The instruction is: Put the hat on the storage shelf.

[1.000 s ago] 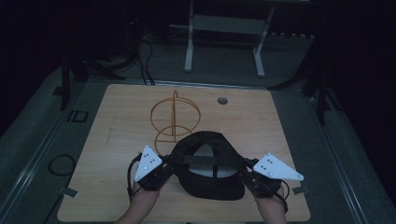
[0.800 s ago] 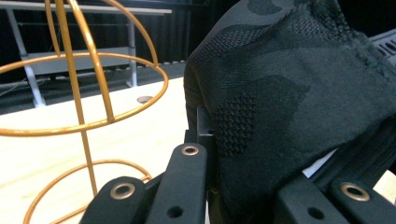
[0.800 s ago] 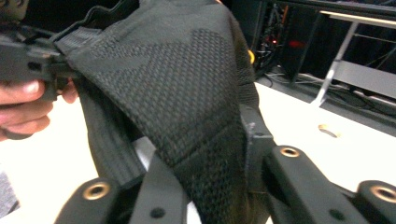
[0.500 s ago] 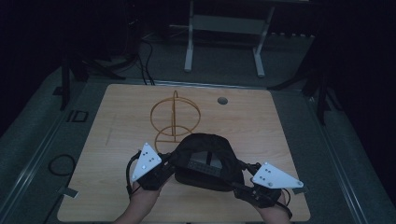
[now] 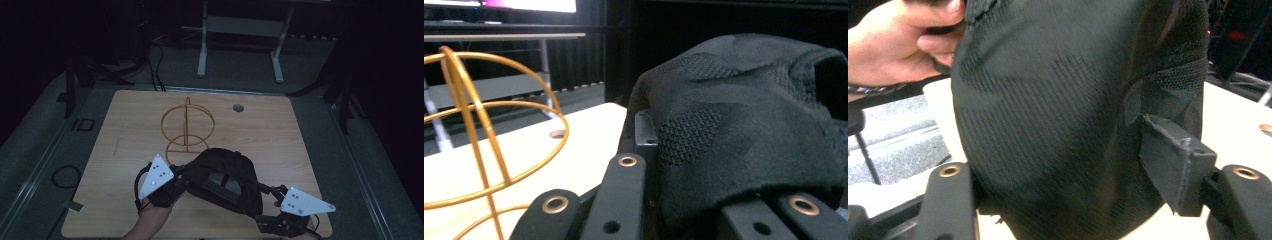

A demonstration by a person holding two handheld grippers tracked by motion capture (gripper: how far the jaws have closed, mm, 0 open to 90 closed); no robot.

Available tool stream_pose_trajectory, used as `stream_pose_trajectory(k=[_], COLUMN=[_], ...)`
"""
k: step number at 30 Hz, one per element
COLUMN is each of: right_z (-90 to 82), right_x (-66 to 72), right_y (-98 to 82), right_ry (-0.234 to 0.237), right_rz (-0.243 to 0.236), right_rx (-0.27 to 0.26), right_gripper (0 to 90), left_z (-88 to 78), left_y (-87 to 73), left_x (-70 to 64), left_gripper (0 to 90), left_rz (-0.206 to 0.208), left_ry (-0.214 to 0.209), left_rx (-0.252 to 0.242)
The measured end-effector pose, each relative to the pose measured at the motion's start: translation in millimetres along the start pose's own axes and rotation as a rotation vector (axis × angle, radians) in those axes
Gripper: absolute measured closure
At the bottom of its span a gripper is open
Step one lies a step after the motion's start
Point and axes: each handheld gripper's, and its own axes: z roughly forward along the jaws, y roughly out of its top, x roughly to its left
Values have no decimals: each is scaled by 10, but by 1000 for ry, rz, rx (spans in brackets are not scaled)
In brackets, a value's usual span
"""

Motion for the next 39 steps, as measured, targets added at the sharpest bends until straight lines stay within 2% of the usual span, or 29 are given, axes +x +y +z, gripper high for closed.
stream_pose_trajectory(k=[2,7,9,11,13,17,20,22,25,26,27,29,30,32,34,36,39], right_z=[-50,-131,-158,-198,-248,-390,-493,-521,-528,-520,-507,-465,-440,-379,-291,-199,-112], right_x=[11,46,49,49,47,-34,-109,-148,-194,-200,-203,-207,-203,-189,-157,-112,-61], right_y=[-27,-94,-114,-137,-158,-164,-107,-60,40,79,120,215,258,321,377,416,444], right_ry=[21,26,41,80,88,73,29,10,-2,0,1,20,27,59,91,141,172], right_rz=[-11,-20,-22,-10,-20,-29,-47,-61,-95,-108,-121,-161,-174,-192,-213,-234,-266], right_rx=[-6,6,16,17,20,-3,-26,-33,-41,-41,-42,-39,-43,-47,-43,-42,-37], right_gripper=[327,311,275,265,266,295,333,347,386,387,406,417,422,424,425,425,427], left_z=[-15,-22,-30,-42,-53,-69,-83,-92,-105,-102,-107,-103,-105,-97,-90,-84,-71], left_y=[17,24,24,28,31,17,-4,-27,-57,-58,-64,-56,-54,-45,-35,-30,-28], left_x=[-38,-60,-49,-32,-28,-4,43,93,175,209,228,259,262,270,266,265,263], left_gripper=[885,885,885,885,885,885,885,885,885,884,884,884,884,884,884,884,884], left_rz=[8,12,-2,-11,-7,8,6,-6,-15,-17,-11,-5,6,-1,3,2,2], left_ry=[-8,-17,-21,-24,-32,-45,-66,-94,-174,-225,-257,-323,-336,-386,-401,-406,-418], left_rx=[-4,-10,-13,-19,-25,-21,-15,-17,-39,-38,-51,-54,-60,-63,-64,-64,-58])
